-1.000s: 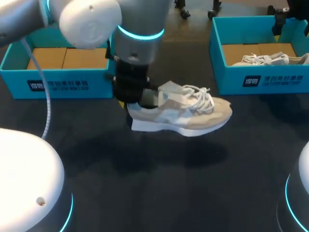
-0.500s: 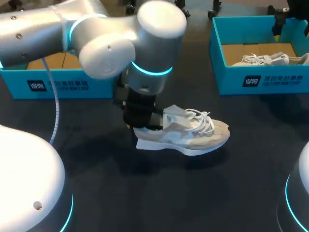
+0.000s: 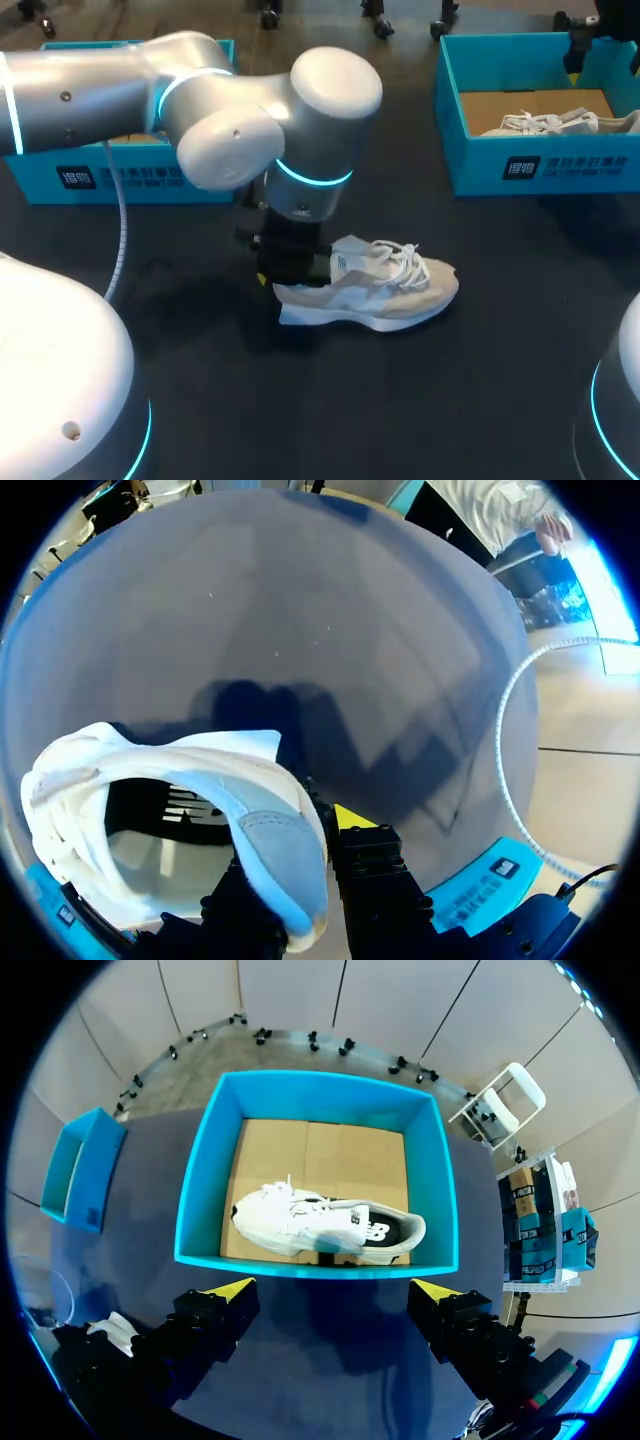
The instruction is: Take the shoe out of the shoebox, open the shoe tongue, remove and reinsert the insole, then place the shoe into the shoebox
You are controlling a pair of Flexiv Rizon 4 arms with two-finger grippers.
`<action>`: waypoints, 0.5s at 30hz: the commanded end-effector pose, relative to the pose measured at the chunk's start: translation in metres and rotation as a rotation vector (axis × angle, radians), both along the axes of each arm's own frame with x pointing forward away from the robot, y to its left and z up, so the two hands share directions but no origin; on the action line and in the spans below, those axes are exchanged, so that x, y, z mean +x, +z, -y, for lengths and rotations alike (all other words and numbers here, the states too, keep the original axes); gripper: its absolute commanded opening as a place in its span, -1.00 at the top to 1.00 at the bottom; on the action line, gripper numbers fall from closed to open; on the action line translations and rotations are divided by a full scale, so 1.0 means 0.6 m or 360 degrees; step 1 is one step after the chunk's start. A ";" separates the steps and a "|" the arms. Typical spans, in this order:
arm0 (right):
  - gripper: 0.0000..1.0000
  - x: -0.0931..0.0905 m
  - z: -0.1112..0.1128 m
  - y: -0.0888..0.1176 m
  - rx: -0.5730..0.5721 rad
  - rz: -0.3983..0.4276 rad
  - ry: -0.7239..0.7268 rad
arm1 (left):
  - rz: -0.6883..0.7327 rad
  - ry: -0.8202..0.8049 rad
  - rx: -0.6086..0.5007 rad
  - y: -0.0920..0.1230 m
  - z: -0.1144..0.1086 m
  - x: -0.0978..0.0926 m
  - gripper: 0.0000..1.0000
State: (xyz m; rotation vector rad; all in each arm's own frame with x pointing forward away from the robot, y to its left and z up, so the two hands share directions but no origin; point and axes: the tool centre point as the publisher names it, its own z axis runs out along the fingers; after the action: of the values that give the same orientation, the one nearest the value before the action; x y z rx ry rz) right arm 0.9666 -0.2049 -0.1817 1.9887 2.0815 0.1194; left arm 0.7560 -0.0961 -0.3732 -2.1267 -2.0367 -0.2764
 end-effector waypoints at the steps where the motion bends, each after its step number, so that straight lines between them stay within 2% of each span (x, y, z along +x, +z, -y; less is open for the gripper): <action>1: -1.00 -0.001 0.000 0.000 -0.0001 0.0002 0.0000 | -0.0027 0.0013 -0.0002 -0.021 0.002 0.009 1.00; 7: -1.00 -0.001 0.000 0.000 -0.0001 0.0002 0.0000 | -0.0033 0.0034 0.0016 -0.034 0.002 0.008 1.00; 8: -1.00 -0.001 0.000 0.000 -0.0001 0.0002 0.0000 | -0.0034 0.0037 0.0019 -0.035 0.002 0.007 0.71; 9: -1.00 -0.001 0.000 0.000 -0.0001 0.0002 0.0000 | -0.0032 0.0034 0.0025 -0.034 0.001 0.005 0.07; 10: -1.00 -0.001 0.000 0.000 -0.0001 0.0002 0.0000 | -0.0029 0.0032 0.0025 -0.031 -0.001 0.004 -0.35; 12: -1.00 -0.001 0.000 0.000 -0.0001 0.0002 0.0000 | -0.0031 0.0024 0.0018 -0.022 -0.003 0.002 -0.93; 13: -1.00 -0.001 0.000 0.000 -0.0001 0.0002 0.0000 | -0.0029 0.0026 0.0019 -0.016 -0.004 0.001 -1.00; 15: -1.00 -0.001 0.000 0.000 -0.0001 0.0002 0.0000 | -0.0054 0.0002 -0.0008 -0.004 -0.006 0.001 -1.00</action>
State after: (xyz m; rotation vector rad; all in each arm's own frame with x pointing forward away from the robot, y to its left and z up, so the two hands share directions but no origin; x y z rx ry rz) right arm 0.9666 -0.2049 -0.1817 1.9886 2.0815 0.1195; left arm 0.7567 -0.0976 -0.3872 -2.1110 -2.0231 -0.2532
